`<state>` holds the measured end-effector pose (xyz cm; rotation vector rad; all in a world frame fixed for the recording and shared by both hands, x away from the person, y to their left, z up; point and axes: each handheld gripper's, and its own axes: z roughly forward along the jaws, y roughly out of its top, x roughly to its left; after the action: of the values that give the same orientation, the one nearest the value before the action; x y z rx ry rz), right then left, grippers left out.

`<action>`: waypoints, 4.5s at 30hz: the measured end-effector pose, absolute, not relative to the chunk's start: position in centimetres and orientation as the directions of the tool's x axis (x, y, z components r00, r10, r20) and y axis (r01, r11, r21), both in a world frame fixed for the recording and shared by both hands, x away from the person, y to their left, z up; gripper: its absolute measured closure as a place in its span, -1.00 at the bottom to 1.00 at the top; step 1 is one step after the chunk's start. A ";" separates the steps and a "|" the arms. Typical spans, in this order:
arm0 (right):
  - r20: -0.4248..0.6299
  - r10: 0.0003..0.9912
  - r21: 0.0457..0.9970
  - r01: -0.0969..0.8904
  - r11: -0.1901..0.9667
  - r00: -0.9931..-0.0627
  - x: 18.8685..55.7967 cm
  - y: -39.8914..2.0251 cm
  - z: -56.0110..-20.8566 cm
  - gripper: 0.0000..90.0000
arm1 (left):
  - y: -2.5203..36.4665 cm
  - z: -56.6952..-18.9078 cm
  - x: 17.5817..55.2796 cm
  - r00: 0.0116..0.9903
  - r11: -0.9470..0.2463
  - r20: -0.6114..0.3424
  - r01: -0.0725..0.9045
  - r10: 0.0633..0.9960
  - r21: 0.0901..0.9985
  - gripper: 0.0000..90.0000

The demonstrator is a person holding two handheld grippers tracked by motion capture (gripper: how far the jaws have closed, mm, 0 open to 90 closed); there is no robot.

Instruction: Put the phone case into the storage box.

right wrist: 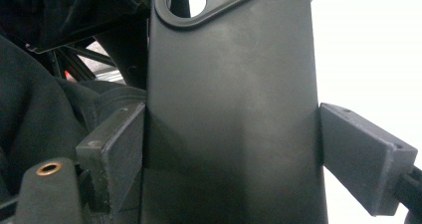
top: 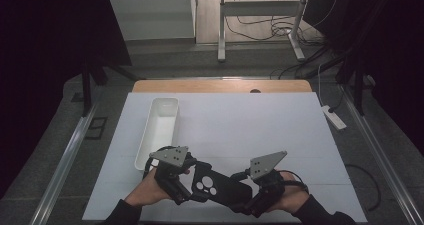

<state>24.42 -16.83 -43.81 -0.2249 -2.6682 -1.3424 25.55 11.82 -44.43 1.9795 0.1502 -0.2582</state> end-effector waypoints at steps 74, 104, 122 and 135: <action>-0.043 0.433 0.698 0.283 0.658 -0.900 24.9 -17.2 -45.1 -1.00 | 11.1 -42.6 27.3 0.857 -0.433 -0.305 0.481 0.415 0.762 -0.68; -0.253 0.473 0.677 0.194 0.710 -0.844 24.4 -15.2 -45.4 -0.14 | 9.6 -42.0 26.7 0.831 -0.389 -0.367 0.529 0.419 0.754 -0.68; -0.358 0.447 0.674 0.105 0.732 -0.820 23.2 -14.7 -45.3 0.66 | 9.7 -42.0 26.9 0.816 -0.355 -0.383 0.545 0.433 0.759 -0.70; -0.356 0.384 0.640 0.077 0.764 -0.852 22.8 -14.2 -45.7 0.88 | 10.1 -42.5 27.3 0.804 -0.309 -0.396 0.552 0.444 0.774 -0.75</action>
<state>22.79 -14.25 -45.74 -0.4748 -3.3936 -1.1921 27.33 10.09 -42.45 1.9524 0.7463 -0.1310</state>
